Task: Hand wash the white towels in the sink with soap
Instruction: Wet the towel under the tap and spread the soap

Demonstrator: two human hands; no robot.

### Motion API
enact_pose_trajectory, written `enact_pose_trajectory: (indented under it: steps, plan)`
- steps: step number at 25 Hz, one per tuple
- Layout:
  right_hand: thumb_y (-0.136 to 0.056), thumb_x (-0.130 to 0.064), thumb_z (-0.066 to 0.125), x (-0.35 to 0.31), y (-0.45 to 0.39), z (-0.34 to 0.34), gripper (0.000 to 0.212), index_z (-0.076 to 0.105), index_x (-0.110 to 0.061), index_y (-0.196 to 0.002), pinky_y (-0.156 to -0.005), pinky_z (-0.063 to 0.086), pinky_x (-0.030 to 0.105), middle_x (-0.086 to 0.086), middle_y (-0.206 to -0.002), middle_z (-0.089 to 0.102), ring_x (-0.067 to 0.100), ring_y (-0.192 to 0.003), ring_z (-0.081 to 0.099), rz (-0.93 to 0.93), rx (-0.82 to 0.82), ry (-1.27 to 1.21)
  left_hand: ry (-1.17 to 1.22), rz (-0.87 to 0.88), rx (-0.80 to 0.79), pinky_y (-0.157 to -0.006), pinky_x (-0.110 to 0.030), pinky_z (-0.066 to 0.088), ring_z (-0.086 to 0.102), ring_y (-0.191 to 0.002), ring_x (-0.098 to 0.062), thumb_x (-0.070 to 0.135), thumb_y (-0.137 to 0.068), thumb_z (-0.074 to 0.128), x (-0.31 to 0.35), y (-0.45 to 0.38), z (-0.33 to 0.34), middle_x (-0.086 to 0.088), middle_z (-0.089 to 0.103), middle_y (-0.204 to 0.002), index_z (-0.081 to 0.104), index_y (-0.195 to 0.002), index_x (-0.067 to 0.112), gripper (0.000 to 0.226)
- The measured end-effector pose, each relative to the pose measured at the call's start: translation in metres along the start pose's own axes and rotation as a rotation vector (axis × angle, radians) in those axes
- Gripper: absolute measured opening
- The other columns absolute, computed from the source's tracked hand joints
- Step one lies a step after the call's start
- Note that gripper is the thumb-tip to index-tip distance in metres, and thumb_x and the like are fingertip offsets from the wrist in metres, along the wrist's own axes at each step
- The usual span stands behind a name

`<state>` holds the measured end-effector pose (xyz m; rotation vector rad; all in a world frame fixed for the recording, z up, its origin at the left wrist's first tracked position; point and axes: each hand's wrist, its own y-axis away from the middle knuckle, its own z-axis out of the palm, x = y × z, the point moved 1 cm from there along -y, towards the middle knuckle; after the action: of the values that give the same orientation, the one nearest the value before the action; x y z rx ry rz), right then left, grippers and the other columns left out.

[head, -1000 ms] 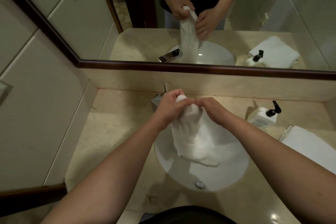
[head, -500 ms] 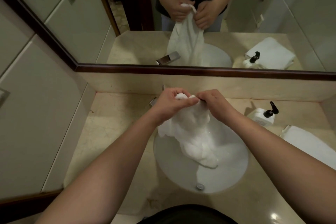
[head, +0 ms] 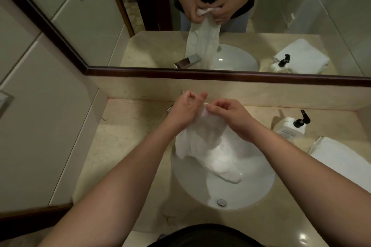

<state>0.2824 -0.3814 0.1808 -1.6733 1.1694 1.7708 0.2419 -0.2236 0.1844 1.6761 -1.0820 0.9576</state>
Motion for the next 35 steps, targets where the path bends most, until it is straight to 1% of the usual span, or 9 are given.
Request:
enact_pose_trajectory:
  steps: [5,10,13,15,18,23,27,30,35]
  plan:
    - [-0.092,-0.016,0.064,0.001,0.006,-0.007,0.018,0.062,-0.012,-0.075,-0.062,0.045,0.022,-0.002,-0.068,0.059,0.011,-0.065,0.055,-0.025,0.198,-0.184,-0.049,-0.134,-0.262,-0.071,-0.025,0.052,0.071,-0.079,-0.012,0.042,-0.079,0.081,-0.04,0.004,-0.014,0.004,0.075,-0.085,0.075,-0.088,0.016,0.028]
    - [-0.092,-0.015,0.062,0.003,0.005,-0.026,0.037,0.059,-0.025,-0.056,-0.058,0.033,0.024,-0.013,-0.056,0.049,0.003,-0.055,0.044,0.01,0.256,-0.062,0.315,-0.151,-0.096,-0.081,-0.031,0.054,0.068,-0.088,-0.014,0.032,-0.097,0.062,-0.052,0.01,-0.007,-0.001,0.074,-0.095,0.072,-0.108,0.011,0.026]
    - [-0.089,-0.039,0.068,0.001,0.004,-0.023,0.013,0.067,-0.026,-0.086,-0.067,0.043,0.027,-0.008,-0.085,0.064,0.008,-0.075,0.058,0.08,0.137,0.118,0.376,-0.079,-0.098,-0.087,-0.033,0.056,0.069,-0.097,-0.016,0.034,-0.101,0.055,-0.032,0.009,0.008,-0.003,0.073,-0.107,0.064,-0.12,0.016,0.027]
    - [-0.086,-0.054,0.065,-0.004,0.002,-0.019,0.037,0.071,-0.023,-0.103,-0.078,0.051,0.034,0.001,-0.103,0.07,0.019,-0.093,0.066,0.104,0.031,0.184,0.33,-0.047,-0.144,-0.079,-0.029,0.057,0.069,-0.094,-0.017,0.035,-0.102,0.054,-0.018,0.009,0.017,-0.004,0.071,-0.108,0.061,-0.118,0.017,0.025]
    - [-0.087,-0.049,0.066,-0.011,0.0,-0.018,0.043,0.073,-0.009,-0.102,-0.089,0.053,0.045,0.015,-0.103,0.072,0.031,-0.097,0.068,0.09,-0.042,0.111,0.245,-0.012,-0.111,-0.068,-0.023,0.051,0.065,-0.079,-0.01,0.037,-0.103,0.05,-0.008,0.006,0.022,-0.001,0.068,-0.092,0.059,-0.103,0.015,0.023]
    - [-0.094,-0.028,0.064,-0.007,0.001,-0.022,0.016,0.067,-0.013,-0.091,-0.07,0.053,0.03,0.004,-0.084,0.069,0.018,-0.076,0.066,0.008,-0.009,0.026,0.144,-0.014,-0.071,-0.075,-0.032,0.055,0.069,-0.083,-0.02,0.057,-0.089,0.057,-0.018,0.011,0.02,-0.007,0.072,-0.097,0.064,-0.103,0.01,0.05]
    - [-0.093,-0.027,0.066,-0.008,0.007,-0.029,0.013,0.066,-0.019,-0.083,-0.057,0.05,0.024,-0.002,-0.072,0.065,0.011,-0.062,0.064,0.011,0.179,-0.112,-0.05,-0.092,-0.278,-0.076,-0.03,0.056,0.07,-0.08,-0.013,0.05,-0.091,0.062,-0.045,0.016,0.024,-0.001,0.074,-0.091,0.072,-0.092,0.018,0.034]
    - [-0.09,-0.025,0.07,-0.006,0.009,-0.044,0.017,0.066,-0.019,-0.075,-0.054,0.046,0.022,-0.004,-0.066,0.061,0.009,-0.057,0.058,0.026,0.266,-0.096,-0.039,-0.126,-0.165,-0.088,-0.036,0.05,0.064,-0.089,-0.018,0.042,-0.1,0.053,-0.067,0.015,0.021,-0.004,0.071,-0.098,0.07,-0.099,0.01,0.036]
    - [-0.093,-0.024,0.064,-0.002,0.008,-0.046,0.024,0.058,-0.022,-0.07,-0.057,0.038,0.021,-0.006,-0.068,0.052,0.006,-0.06,0.048,-0.026,0.288,0.04,0.222,-0.065,-0.008,-0.071,-0.023,0.043,0.052,-0.074,-0.005,0.033,-0.104,0.049,-0.04,0.016,0.019,0.012,0.059,-0.078,0.06,-0.09,0.014,0.026]
